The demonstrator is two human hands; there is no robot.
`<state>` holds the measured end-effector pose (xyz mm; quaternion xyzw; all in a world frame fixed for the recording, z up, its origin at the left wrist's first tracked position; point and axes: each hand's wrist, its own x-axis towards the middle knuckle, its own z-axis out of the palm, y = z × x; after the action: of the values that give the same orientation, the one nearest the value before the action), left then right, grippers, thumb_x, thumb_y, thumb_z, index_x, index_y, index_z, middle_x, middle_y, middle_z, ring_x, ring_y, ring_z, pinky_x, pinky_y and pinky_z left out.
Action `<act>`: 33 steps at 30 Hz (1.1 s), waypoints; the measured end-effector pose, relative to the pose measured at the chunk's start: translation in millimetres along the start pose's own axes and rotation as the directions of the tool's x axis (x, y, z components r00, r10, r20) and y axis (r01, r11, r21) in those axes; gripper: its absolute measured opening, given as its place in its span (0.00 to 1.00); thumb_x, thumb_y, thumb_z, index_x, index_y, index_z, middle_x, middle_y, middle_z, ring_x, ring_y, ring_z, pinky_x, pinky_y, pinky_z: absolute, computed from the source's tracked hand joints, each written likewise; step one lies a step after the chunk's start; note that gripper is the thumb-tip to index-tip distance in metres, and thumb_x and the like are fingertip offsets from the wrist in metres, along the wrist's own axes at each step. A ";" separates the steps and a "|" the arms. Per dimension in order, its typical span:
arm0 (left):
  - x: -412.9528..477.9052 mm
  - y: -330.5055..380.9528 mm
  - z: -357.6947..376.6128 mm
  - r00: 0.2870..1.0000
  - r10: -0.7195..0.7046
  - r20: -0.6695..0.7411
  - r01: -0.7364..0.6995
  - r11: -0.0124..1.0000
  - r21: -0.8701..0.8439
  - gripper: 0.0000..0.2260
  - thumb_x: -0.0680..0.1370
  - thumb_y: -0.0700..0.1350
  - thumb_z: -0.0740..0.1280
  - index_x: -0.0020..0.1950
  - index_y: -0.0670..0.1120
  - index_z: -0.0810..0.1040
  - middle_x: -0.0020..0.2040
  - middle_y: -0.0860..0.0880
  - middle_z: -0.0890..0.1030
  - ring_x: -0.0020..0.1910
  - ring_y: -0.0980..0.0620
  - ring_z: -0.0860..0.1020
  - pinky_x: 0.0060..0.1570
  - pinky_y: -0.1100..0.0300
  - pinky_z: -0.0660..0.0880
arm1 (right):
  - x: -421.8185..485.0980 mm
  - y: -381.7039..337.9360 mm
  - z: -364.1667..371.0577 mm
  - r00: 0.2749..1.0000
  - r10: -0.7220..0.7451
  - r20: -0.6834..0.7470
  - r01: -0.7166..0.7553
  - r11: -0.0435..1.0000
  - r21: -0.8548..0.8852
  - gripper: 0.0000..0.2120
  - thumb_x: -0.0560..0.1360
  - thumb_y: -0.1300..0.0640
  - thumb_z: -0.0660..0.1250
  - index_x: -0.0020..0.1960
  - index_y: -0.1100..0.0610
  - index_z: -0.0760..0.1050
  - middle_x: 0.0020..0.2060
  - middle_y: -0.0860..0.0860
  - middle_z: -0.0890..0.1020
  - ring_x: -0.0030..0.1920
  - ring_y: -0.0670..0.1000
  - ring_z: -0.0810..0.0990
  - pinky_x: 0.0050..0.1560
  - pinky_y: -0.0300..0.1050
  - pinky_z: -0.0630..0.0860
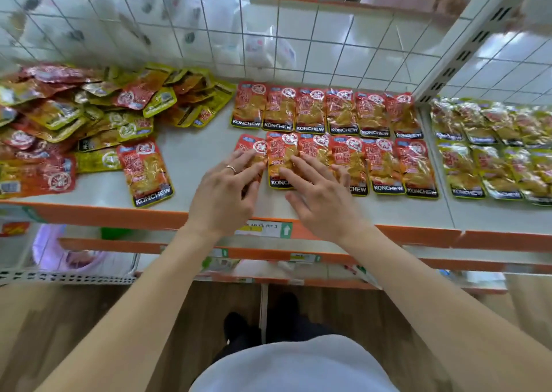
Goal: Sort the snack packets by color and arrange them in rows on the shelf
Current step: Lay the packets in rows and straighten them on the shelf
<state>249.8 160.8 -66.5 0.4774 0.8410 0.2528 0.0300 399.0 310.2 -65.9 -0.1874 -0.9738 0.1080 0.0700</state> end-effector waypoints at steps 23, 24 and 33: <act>7.4 5.4 6.8 0.976 0.099 0.193 -0.143 0.963 0.229 0.24 0.83 0.58 0.48 0.76 0.57 0.69 0.79 0.51 0.65 0.80 0.47 0.59 0.77 0.46 0.57 | -2.2 2.2 -0.7 0.973 0.215 -0.086 -0.201 0.968 0.148 0.23 0.80 0.51 0.61 0.74 0.55 0.70 0.76 0.53 0.68 0.78 0.52 0.61 0.79 0.53 0.53; 7.8 5.3 7.0 0.975 0.097 0.201 -0.143 0.963 0.228 0.24 0.82 0.58 0.47 0.77 0.57 0.68 0.79 0.51 0.64 0.80 0.47 0.58 0.77 0.47 0.55 | -2.1 2.0 -0.2 0.973 0.212 -0.087 -0.198 0.969 0.149 0.23 0.80 0.50 0.61 0.74 0.55 0.70 0.76 0.53 0.68 0.77 0.52 0.61 0.79 0.53 0.53; -5.3 8.0 -3.7 0.994 0.087 -0.068 -0.076 0.986 0.151 0.24 0.82 0.50 0.57 0.78 0.49 0.67 0.79 0.50 0.66 0.79 0.51 0.61 0.78 0.44 0.56 | -0.2 -8.6 -15.5 0.970 0.111 -0.215 -0.057 0.968 0.246 0.21 0.77 0.50 0.62 0.67 0.54 0.77 0.73 0.51 0.72 0.74 0.51 0.67 0.72 0.59 0.55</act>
<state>257.9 158.4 -60.7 0.5027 0.8377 0.2081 -0.0472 398.8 305.1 -48.9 -0.2301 -0.9306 0.2047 0.1979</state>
